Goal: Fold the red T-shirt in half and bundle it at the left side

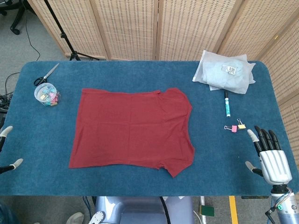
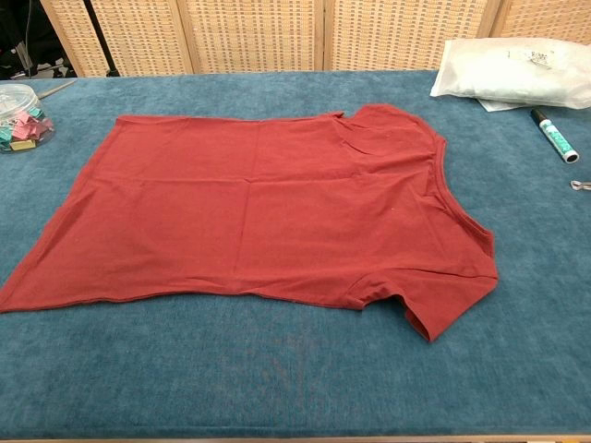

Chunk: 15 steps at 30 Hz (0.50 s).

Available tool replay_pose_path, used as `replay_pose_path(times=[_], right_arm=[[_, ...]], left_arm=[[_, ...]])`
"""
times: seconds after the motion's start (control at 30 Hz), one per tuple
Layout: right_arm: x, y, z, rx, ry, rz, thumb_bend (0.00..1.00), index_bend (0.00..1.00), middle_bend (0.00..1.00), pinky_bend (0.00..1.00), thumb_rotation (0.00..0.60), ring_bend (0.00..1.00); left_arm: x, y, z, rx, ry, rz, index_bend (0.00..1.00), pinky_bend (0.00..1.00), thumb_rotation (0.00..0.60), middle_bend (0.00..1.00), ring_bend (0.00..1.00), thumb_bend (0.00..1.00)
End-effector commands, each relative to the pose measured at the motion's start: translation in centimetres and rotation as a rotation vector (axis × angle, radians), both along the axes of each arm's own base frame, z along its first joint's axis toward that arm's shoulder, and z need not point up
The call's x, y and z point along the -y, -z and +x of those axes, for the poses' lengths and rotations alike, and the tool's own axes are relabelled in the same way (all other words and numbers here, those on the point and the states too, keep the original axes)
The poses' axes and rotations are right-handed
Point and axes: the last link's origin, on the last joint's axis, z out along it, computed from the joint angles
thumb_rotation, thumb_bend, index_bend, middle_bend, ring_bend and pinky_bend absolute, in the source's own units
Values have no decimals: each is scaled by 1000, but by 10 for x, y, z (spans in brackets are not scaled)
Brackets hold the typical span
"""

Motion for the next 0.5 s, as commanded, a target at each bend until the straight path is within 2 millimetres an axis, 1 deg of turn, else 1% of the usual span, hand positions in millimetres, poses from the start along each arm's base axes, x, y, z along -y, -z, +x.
replay_pose_path(times=[0.03, 0.13, 0.2, 0.3, 0.4, 0.5], right_arm=[[0, 1, -1, 0, -1, -4, 0, 0, 0, 0, 600, 0], [0, 4, 0, 17, -18, 28, 0, 0, 0, 0, 600, 0], [-2, 9, 3, 59, -50, 88, 0, 5, 0, 0, 600, 0], [-4, 19, 11, 113, -112, 196, 0, 71, 0, 0, 600, 0], [-6, 34, 18, 129, -176, 306, 0, 148, 0, 0, 600, 0], [-6, 59, 31, 102, -255, 413, 0, 204, 0, 0, 600, 0]], left_arm=[[0, 1, 0, -3, -4, -10, 0, 0, 600, 0, 0, 0], [0, 2, 0, -3, -7, -9, 0, 0, 600, 0, 0, 0], [1, 2, 0, 0, -6, -7, 0, 0, 600, 0, 0, 0], [0, 2, 1, 0, -2, -5, 0, 0, 600, 0, 0, 0], [-1, 2, 2, 0, -2, -7, 0, 0, 600, 0, 0, 0], [-3, 3, 2, -3, -4, -9, 0, 0, 600, 0, 0, 0]])
